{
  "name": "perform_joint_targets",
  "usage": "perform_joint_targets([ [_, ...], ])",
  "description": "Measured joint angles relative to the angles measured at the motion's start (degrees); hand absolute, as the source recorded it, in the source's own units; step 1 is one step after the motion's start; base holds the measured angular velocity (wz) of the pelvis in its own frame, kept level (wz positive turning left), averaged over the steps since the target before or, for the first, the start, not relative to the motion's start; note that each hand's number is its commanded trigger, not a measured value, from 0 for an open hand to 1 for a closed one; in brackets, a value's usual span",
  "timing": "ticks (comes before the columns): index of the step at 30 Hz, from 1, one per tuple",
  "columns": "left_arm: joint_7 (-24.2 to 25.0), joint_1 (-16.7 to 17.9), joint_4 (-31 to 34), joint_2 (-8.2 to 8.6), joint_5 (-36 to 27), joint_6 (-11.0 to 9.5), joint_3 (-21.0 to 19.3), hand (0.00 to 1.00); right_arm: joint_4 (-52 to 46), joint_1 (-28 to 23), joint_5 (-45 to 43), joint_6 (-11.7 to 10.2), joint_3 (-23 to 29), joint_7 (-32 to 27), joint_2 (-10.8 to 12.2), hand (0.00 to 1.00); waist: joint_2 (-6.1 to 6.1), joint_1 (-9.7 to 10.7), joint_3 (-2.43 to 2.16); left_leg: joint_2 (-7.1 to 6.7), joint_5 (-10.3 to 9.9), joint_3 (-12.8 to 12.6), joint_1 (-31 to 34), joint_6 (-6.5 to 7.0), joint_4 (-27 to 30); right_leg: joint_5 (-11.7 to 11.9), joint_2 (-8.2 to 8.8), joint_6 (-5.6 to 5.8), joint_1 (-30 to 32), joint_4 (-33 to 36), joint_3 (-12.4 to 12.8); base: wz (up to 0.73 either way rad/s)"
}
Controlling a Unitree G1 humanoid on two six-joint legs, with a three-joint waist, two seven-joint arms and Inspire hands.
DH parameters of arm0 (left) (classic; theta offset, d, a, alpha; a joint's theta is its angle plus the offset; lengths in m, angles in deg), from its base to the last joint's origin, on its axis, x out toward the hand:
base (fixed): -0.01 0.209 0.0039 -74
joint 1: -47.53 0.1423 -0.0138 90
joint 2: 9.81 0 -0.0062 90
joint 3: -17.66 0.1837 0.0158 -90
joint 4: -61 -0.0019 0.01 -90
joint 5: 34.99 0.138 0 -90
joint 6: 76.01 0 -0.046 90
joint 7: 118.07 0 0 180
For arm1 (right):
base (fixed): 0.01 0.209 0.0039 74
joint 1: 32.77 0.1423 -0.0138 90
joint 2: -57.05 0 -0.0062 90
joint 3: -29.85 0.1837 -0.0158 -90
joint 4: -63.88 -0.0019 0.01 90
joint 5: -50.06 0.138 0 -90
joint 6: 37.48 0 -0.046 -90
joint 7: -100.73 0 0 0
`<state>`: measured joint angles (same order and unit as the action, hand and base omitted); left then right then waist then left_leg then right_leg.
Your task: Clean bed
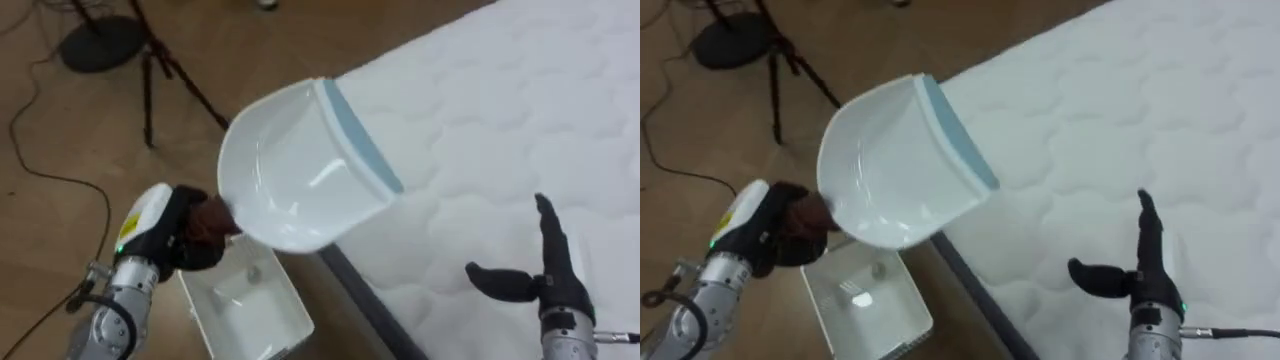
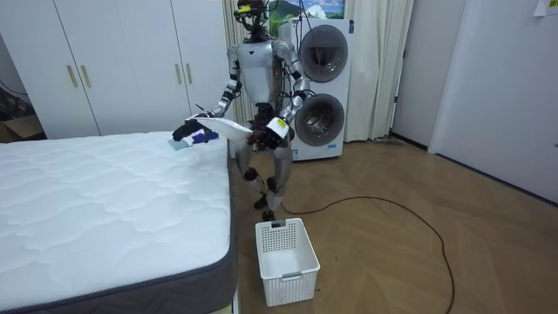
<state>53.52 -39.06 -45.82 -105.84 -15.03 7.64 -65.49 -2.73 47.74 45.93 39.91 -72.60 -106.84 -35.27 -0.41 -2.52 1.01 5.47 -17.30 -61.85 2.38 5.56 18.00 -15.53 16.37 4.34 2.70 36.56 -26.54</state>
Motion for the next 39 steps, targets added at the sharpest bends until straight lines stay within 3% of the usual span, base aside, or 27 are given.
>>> perform_joint_targets([
  [1,0.00,0.01,0.00,0.10,-0.55,0.02,0.02,1.00,0.02,0.19,-0.05,0.01,0.00,0.04,0.20,0.00,-0.16,-0.42,0.11,0.20,0.04,0.17,0.15,0.02,0.48,-0.68,0.20,0.67,0.02,-1.59,-0.54,-1.76],
  [2,0.01,0.55,-0.02,0.51,-1.33,0.02,0.06,1.00,0.01,0.36,-0.46,0.02,-0.03,0.33,0.03,0.00,-0.29,-1.71,0.19,0.32,0.23,3.19,0.59,-0.07,1.23,-1.73,-0.05,0.82,0.17,-4.08,-0.86,-2.03],
  [3,0.01,0.99,-0.19,0.62,-1.98,0.02,0.09,1.00,0.01,0.75,-0.47,0.06,-0.19,0.39,-0.06,0.00,-0.21,-2.32,0.16,0.63,0.34,8.79,1.53,-0.16,2.63,-2.38,-0.84,0.82,-0.15,-6.73,-0.21,-2.23],
  [4,-0.04,1.13,-0.55,0.78,-2.54,-0.09,0.05,1.00,0.01,1.03,-0.83,0.08,-0.28,0.60,0.01,0.00,0.09,-1.27,-0.05,1.17,0.48,13.41,2.84,-0.40,4.20,-2.43,-2.04,0.89,-1.71,-10.21,-0.18,-1.49],
  [5,-0.12,1.07,-1.00,0.82,-2.81,-0.33,0.06,1.00,0.01,1.18,-1.05,0.09,-0.27,0.72,0.08,0.00,0.36,-0.46,-0.20,1.45,0.54,14.73,3.38,-0.50,4.80,-2.32,-2.72,1.06,-2.25,-12.01,-0.17,-0.80],
  [6,-0.09,0.50,-2.65,1.24,-3.58,-0.89,0.45,1.00,0.42,1.29,-1.15,0.12,-0.13,0.80,0.09,0.00,0.78,2.05,-0.35,2.32,0.75,15.75,3.99,-0.83,5.54,-1.46,-3.97,1.39,-2.55,-13.88,0.21,-0.32],
  [9,0.02,1.11,-4.39,1.37,-4.09,-0.88,2.48,1.00,0.74,0.11,-1.04,0.43,0.36,2.09,0.20,0.00,0.58,5.90,-0.37,4.00,1.46,15.20,3.26,-1.69,5.59,-0.43,-5.86,0.15,-1.95,-15.27,1.86,-0.33],
  [13,0.22,4.01,-6.30,3.39,-4.46,-0.12,3.67,1.00,0.81,-0.72,-0.98,0.44,0.83,3.50,0.32,0.00,0.56,6.76,-0.48,4.80,2.53,15.69,2.10,-2.30,5.74,-0.61,-7.15,-0.95,-0.85,-15.78,6.45,-0.62],
  [14,0.31,5.55,-6.57,3.68,-4.79,-0.09,3.68,1.00,0.81,-0.83,-1.09,0.44,0.84,4.86,0.29,0.00,0.44,6.17,-0.53,4.22,2.92,20.58,2.00,-2.92,5.58,-0.34,-7.86,-1.40,-0.17,-15.72,8.98,-1.33],
  [15,0.41,7.21,-6.63,3.78,-4.82,0.08,3.66,1.00,0.81,-0.79,-1.21,0.45,0.84,6.09,0.25,0.00,0.43,4.55,-0.54,2.55,3.46,30.54,2.06,-3.89,4.62,0.24,-8.72,-2.06,0.55,-15.85,12.06,-1.51],
  [16,0.42,8.01,-6.75,3.78,-4.81,0.15,3.65,1.00,0.81,-0.77,-1.36,0.44,0.82,6.67,0.29,0.00,0.47,3.93,-0.56,1.54,3.79,35.20,1.98,-4.44,4.11,0.72,-9.27,-2.42,0.71,-16.03,13.58,-1.51],
  [18,1.28,9.52,-7.50,4.13,-4.75,0.63,3.62,1.00,1.00,-0.95,-2.52,0.69,0.73,8.26,0.30,0.00,0.54,3.35,-0.64,-0.97,4.65,47.24,0.82,-5.91,1.72,1.63,-11.73,-2.91,1.30,-16.77,19.17,-1.31],
  [19,1.54,10.45,-7.49,4.52,-4.75,0.62,3.54,1.00,1.02,-0.95,-3.17,1.01,0.74,9.24,0.30,0.00,0.68,2.88,-0.78,-1.53,4.83,50.91,-0.25,-6.45,0.54,2.22,-12.94,-3.18,1.67,-17.12,22.19,-1.20],
  [20,1.65,10.84,-7.48,4.72,-4.75,0.62,3.50,1.00,1.05,-0.99,-3.43,1.07,0.74,9.59,0.34,0.00,0.76,2.69,-0.83,-1.66,4.81,52.07,-0.69,-6.68,0.19,2.48,-13.45,-3.43,1.90,-17.13,23.51,-1.28],
  [21,1.90,11.38,-7.58,5.29,-4.69,0.63,3.42,0.73,1.16,-1.16,-4.36,1.23,0.75,10.19,0.40,0.00,0.94,2.39,-0.95,-1.97,4.60,54.83,-1.74,-7.24,-0.80,2.92,-14.26,-3.94,2.31,-17.03,25.57,-1.06],
  [22,1.93,11.38,-7.99,5.93,-4.69,0.63,3.37,0.02,2.03,-1.21,-5.38,1.25,0.75,10.69,0.76,0.00,0.96,2.44,-0.96,-2.20,4.43,57.32,-2.69,-7.53,-1.37,3.16,-14.93,-4.23,2.34,-17.02,27.03,-0.96],
  [27,2.96,11.34,-8.67,7.40,-5.25,0.55,3.04,0.00,3.77,-2.87,-5.68,2.29,0.77,12.83,1.35,0.00,0.13,2.92,-0.94,-2.06,4.23,57.26,-6.34,-7.90,-5.80,3.43,-16.55,-4.54,2.45,-16.80,30.97,-0.49],
  [31,3.91,11.31,-11.11,7.40,-8.55,0.60,2.37,0.00,6.04,-3.08,-5.71,2.24,1.25,12.71,1.34,0.00,-0.34,3.83,-1.00,-2.15,4.23,57.15,-7.34,-7.90,-6.66,3.83,-16.60,-4.39,2.17,-16.69,31.07,-0.17],
  [34,3.65,10.06,-16.68,7.45,-11.21,0.59,2.16,0.00,12.29,-2.94,-5.08,2.55,3.18,11.94,2.43,0.00,-0.50,3.68,-1.03,-2.21,4.22,56.84,-8.39,-7.88,-6.62,3.80,-16.48,-4.33,1.11,-17.64,31.11,-0.10],
  [39,0.62,10.10,-22.57,8.07,-15.70,0.48,-0.65,0.00,20.44,-2.95,-4.26,3.32,4.06,11.97,3.98,0.00,-0.28,3.68,-0.76,-2.34,3.76,55.79,-8.94,-7.61,-6.33,3.51,-16.38,-4.11,1.42,-17.30,31.58,-0.18],
])
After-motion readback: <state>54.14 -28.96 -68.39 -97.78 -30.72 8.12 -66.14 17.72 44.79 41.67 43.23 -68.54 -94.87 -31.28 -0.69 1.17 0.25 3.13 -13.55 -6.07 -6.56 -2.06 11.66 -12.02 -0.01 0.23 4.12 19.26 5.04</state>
